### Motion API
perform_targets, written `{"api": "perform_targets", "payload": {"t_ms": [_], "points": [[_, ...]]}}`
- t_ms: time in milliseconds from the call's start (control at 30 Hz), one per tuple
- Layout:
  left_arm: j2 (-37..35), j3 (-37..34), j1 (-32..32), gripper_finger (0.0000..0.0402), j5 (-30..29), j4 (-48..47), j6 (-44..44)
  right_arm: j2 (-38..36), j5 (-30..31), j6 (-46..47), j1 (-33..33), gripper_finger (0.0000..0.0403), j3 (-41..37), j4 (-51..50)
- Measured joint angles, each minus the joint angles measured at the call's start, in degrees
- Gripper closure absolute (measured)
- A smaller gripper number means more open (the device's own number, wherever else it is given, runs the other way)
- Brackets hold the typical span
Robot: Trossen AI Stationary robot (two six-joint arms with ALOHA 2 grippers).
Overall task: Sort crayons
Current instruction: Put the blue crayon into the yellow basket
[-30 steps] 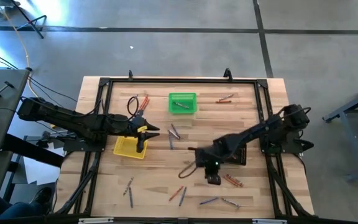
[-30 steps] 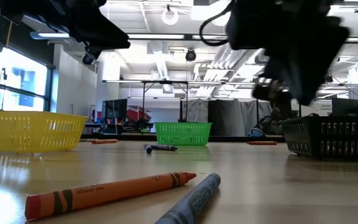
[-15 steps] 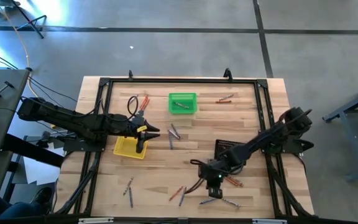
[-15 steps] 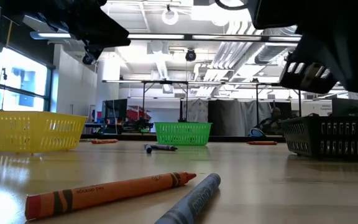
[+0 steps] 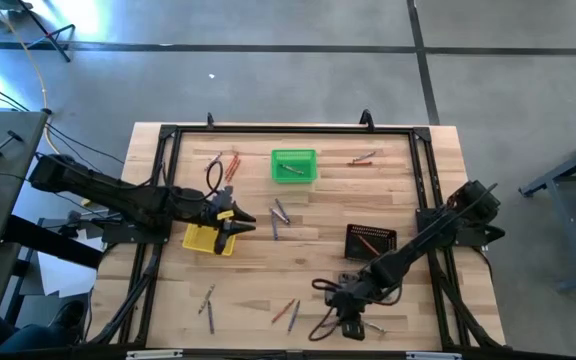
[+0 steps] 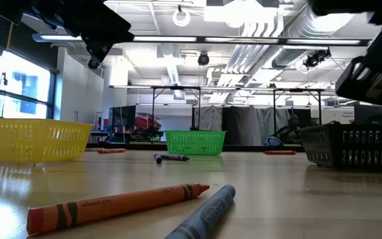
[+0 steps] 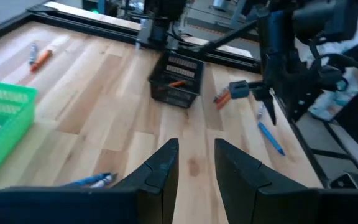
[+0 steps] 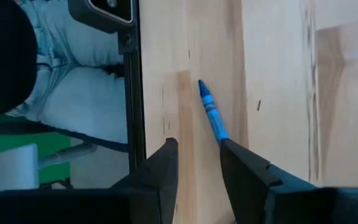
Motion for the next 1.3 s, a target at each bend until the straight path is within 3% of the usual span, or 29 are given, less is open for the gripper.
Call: {"api": "perform_targets", "payload": {"t_ms": [567, 700, 833, 1000, 1300], "points": [[0.0, 0.0, -9.7, 0.0312, -1.8, 7.1, -1.9, 0.7, 8.4, -0.2, 1.8, 0.0288, 0.5, -4.4], [0.0, 0.0, -11.6, 0.0312, -2.3, 9.0, -1.9, 5.7, 5.7, -3.4, 2.0, 0.0288, 6.9, -7.4], [0.0, 0.0, -13.0, 0.0312, -4.5, 9.0, -1.9, 11.5, 3.9, -11.7, 2.6, 0.0288, 16.7, -22.6], [0.0, 0.0, -14.0, 0.0312, -4.9, 9.0, -1.9, 16.3, 4.1, -13.3, 2.4, 0.0288, 25.0, -37.4], [0.0, 0.0, -16.0, 0.0312, -4.9, 8.8, -1.8, 17.6, 4.0, -13.3, 1.6, 0.0288, 25.8, -33.2]]}}
